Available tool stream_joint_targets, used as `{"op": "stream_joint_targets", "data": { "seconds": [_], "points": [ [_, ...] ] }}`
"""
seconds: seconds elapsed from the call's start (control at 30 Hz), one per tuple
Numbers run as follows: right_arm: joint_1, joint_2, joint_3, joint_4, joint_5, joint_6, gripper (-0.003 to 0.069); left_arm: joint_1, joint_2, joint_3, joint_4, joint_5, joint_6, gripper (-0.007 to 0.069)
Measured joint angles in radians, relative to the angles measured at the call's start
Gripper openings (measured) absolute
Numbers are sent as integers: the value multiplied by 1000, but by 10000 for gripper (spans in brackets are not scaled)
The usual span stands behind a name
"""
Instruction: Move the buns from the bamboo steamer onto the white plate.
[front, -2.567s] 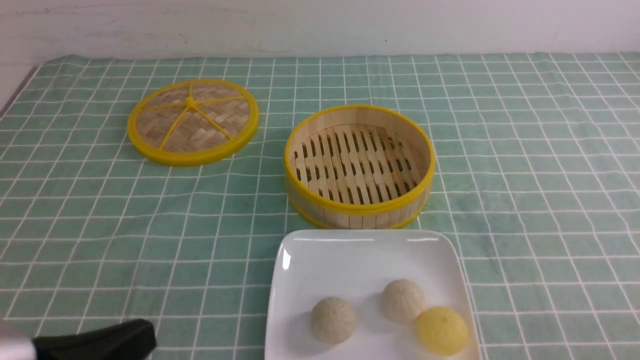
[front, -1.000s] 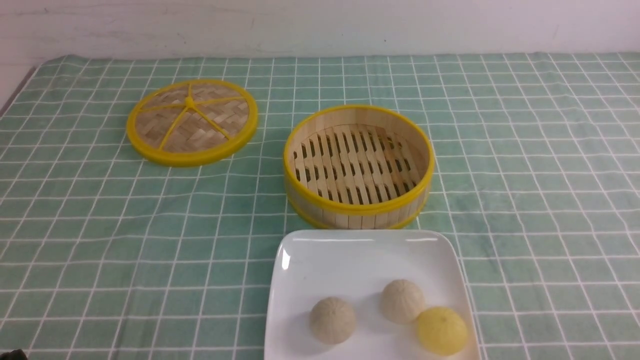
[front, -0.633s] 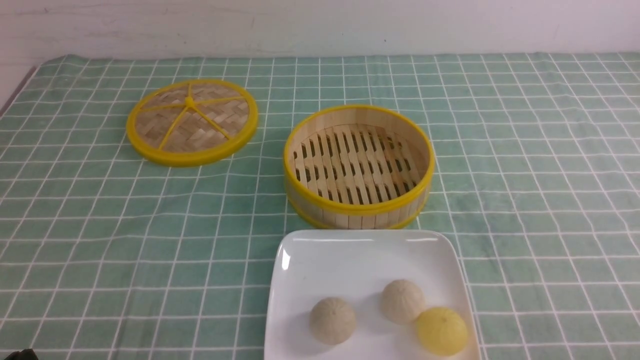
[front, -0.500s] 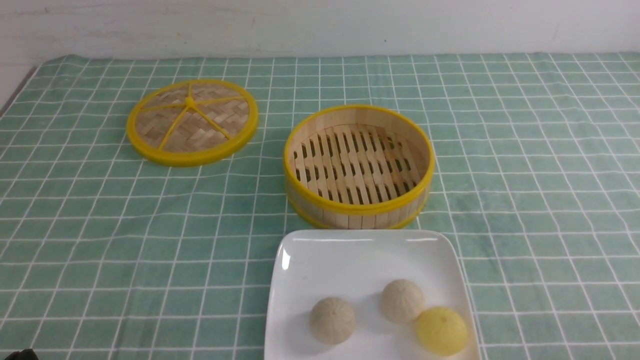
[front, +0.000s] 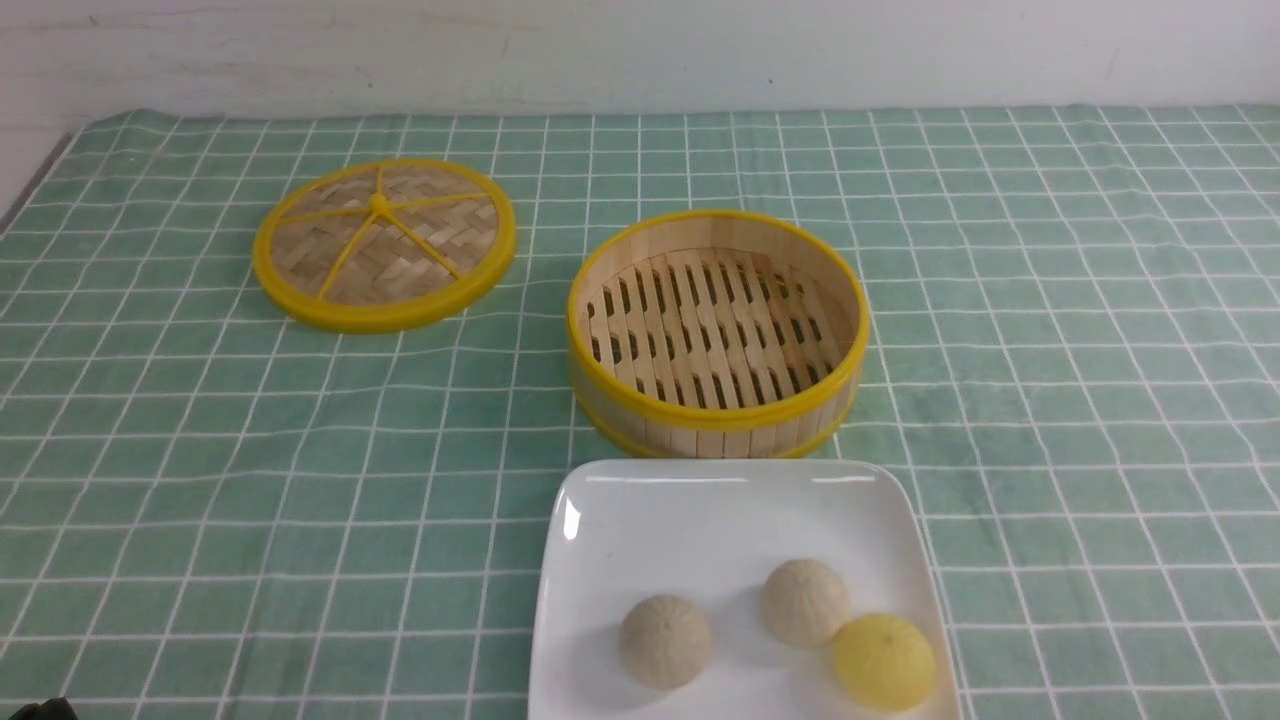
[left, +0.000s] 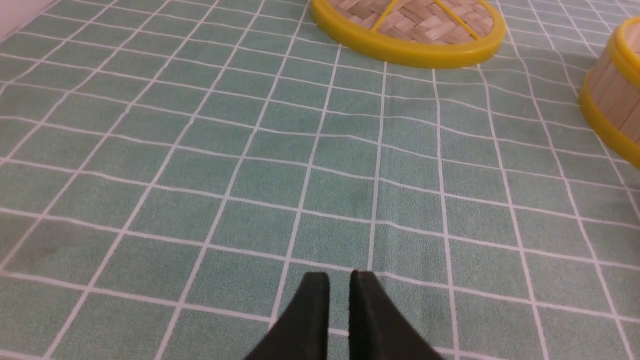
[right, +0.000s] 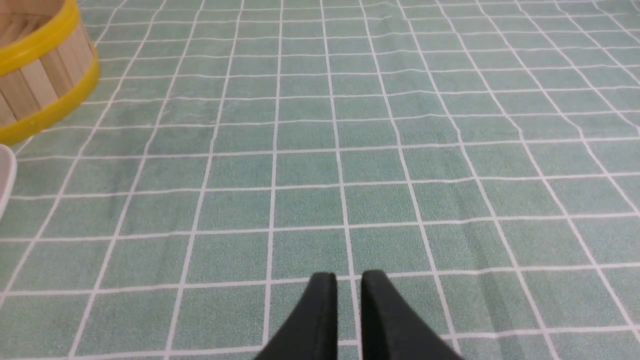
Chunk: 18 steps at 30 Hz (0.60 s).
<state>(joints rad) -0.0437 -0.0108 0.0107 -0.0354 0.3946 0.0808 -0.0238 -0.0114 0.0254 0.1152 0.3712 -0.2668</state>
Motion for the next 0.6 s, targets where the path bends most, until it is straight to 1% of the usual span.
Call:
{"op": "stream_joint_targets", "data": {
  "seconds": [0.3, 0.6],
  "points": [
    [0, 0, 0, 0, 0, 0, 107, 0, 0, 0, 46, 2, 2, 97],
    [0, 0, 0, 0, 0, 0, 115, 0, 0, 0, 60, 3, 2, 97]
  ]
}}
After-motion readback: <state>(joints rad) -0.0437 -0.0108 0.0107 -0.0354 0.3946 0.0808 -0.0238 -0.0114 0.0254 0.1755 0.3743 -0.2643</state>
